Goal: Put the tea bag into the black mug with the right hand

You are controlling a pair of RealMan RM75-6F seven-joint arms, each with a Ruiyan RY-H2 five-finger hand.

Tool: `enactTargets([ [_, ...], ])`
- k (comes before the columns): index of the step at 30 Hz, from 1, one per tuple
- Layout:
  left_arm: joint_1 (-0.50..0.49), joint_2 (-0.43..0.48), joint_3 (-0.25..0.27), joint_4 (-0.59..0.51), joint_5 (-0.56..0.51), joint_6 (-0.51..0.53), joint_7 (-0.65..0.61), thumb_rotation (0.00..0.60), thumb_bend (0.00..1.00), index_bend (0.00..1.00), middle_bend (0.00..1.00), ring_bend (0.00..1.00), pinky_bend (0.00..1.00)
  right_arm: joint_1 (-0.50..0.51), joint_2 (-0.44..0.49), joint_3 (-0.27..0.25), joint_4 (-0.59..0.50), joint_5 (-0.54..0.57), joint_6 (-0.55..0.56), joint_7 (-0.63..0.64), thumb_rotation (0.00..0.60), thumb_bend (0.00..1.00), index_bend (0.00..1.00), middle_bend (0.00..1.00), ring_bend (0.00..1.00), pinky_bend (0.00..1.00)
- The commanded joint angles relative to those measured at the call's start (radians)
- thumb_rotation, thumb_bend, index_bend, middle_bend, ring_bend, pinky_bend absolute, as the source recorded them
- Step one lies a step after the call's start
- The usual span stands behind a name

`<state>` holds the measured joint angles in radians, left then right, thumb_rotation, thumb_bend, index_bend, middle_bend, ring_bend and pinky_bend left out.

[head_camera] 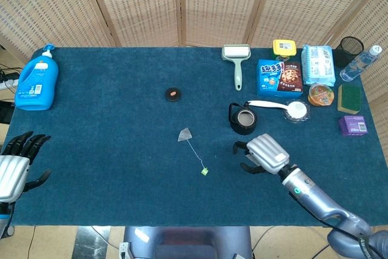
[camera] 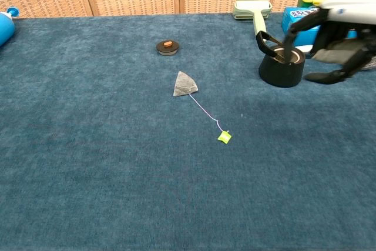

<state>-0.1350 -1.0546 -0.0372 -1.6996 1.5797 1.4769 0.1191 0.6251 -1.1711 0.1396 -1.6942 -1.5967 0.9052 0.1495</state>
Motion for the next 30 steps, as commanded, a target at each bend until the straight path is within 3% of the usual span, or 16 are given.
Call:
enactTargets([
  [1, -0.011, 0.005, -0.009, -0.006, -0.004, -0.009, 0.006, 0.6, 0.28, 0.16, 0.19, 0.1, 0.13, 0.073, -0.055, 0.012, 0.023, 0.039, -0.09, -0.025, 0.6, 0.39, 0.42, 1.0, 1.0, 1.0],
  [9, -0.034, 0.009, -0.018, -0.007, -0.015, -0.037, 0.006, 0.6, 0.28, 0.16, 0.19, 0.1, 0.13, 0.143, -0.148, 0.012, 0.073, 0.12, -0.171, -0.126, 0.6, 0.37, 0.44, 1.0, 1.0, 1.0],
  [19, -0.04, 0.009, -0.015, 0.001, -0.022, -0.043, -0.001, 0.6, 0.28, 0.16, 0.19, 0.1, 0.13, 0.172, -0.243, -0.01, 0.145, 0.211, -0.184, -0.27, 0.6, 0.38, 0.45, 1.0, 1.0, 1.0],
  [30, -0.04, 0.009, -0.013, 0.006, -0.028, -0.041, -0.009, 0.6, 0.28, 0.16, 0.19, 0.1, 0.13, 0.19, -0.293, -0.031, 0.175, 0.271, -0.193, -0.341, 0.6, 0.37, 0.46, 1.0, 1.0, 1.0],
])
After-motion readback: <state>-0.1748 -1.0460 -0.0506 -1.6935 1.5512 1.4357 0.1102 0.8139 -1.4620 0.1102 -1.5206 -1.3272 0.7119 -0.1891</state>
